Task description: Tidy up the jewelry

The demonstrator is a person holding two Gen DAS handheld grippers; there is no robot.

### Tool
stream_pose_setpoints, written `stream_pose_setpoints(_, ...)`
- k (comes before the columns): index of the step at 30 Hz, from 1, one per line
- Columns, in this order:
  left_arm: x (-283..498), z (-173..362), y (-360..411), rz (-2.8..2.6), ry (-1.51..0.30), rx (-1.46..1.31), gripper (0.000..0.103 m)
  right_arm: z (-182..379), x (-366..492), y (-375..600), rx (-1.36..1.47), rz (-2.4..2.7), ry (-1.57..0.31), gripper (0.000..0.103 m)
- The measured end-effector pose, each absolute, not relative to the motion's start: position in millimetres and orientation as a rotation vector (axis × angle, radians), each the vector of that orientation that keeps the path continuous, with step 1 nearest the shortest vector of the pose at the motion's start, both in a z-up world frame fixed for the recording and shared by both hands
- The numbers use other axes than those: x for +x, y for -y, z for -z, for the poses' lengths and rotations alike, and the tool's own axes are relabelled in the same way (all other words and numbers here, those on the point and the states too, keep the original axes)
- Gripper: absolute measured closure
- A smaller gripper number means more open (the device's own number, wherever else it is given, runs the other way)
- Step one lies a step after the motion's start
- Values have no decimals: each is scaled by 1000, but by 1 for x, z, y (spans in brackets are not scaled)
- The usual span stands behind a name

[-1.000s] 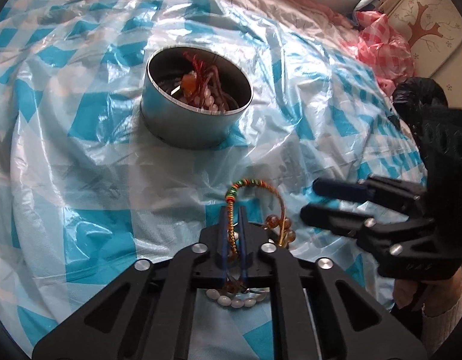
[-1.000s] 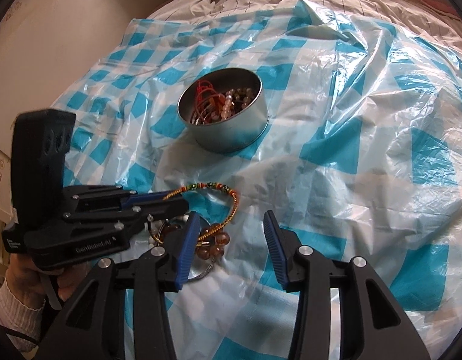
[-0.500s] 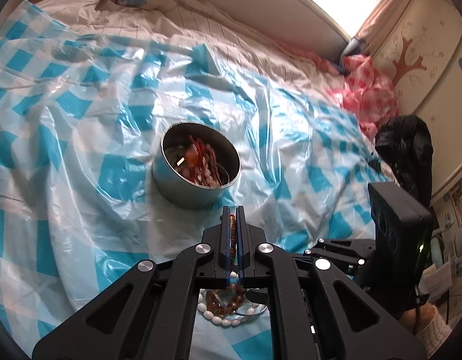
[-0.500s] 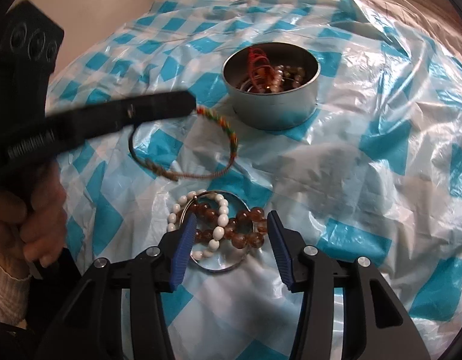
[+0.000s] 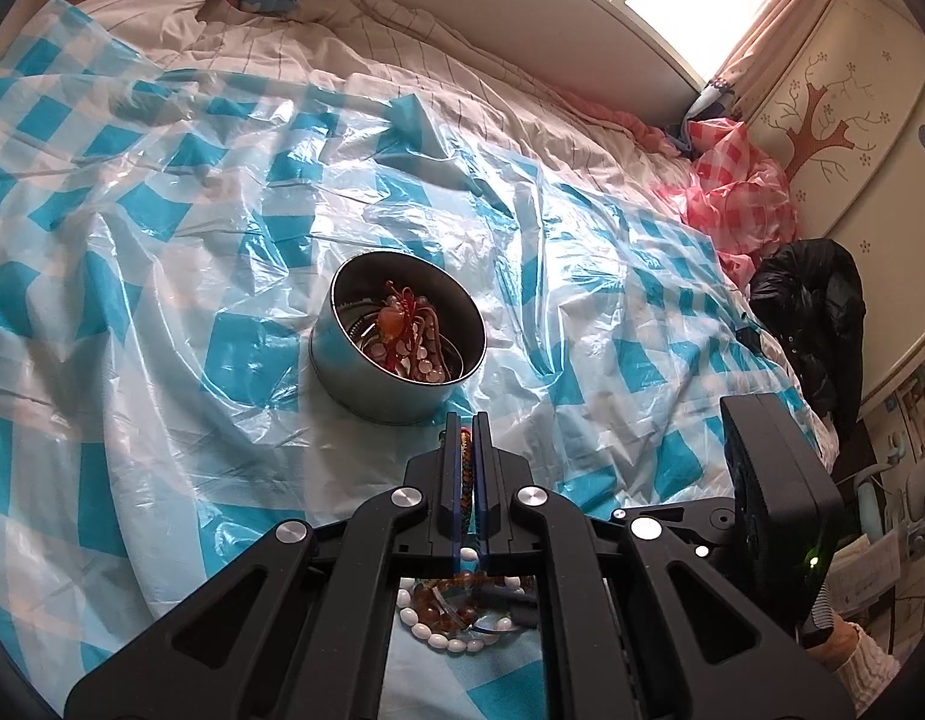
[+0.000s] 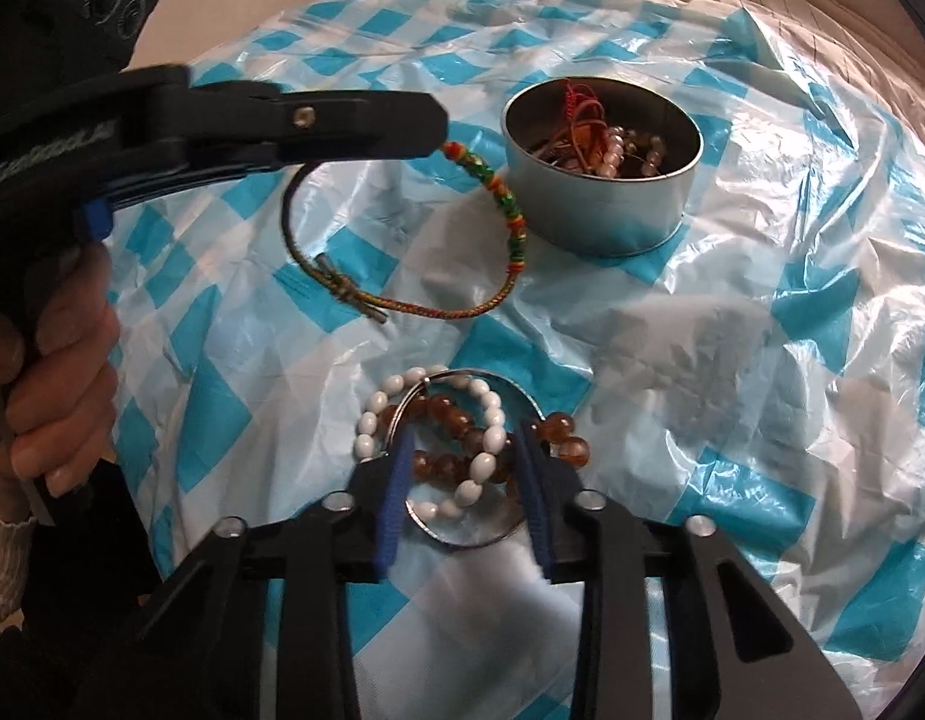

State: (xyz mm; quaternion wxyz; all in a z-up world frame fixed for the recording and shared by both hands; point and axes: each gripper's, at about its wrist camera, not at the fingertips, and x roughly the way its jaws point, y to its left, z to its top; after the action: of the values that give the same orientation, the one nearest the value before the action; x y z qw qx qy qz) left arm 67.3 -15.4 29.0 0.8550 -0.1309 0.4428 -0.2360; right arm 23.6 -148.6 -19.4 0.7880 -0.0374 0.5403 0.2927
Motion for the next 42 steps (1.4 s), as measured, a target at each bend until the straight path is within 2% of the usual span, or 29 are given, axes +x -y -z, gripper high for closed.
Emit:
stream_pose_setpoints(4,67,-29,15,495,-931,-275,100,17,24,149,-90,-626,-1141,95)
stream_pose_setpoints(9,68,-30,13,491,-926,-281,100,-8,23,156,-51,-649,-1081,95)
stream_pose_setpoints(20,67,-36,13,493,-903,-287,100,-45,34,188,259,-756,-986,95)
stream_pose_setpoints(42,60,-62,18,470,-789,-234,100,-68,47,201,338,-724,-891,95)
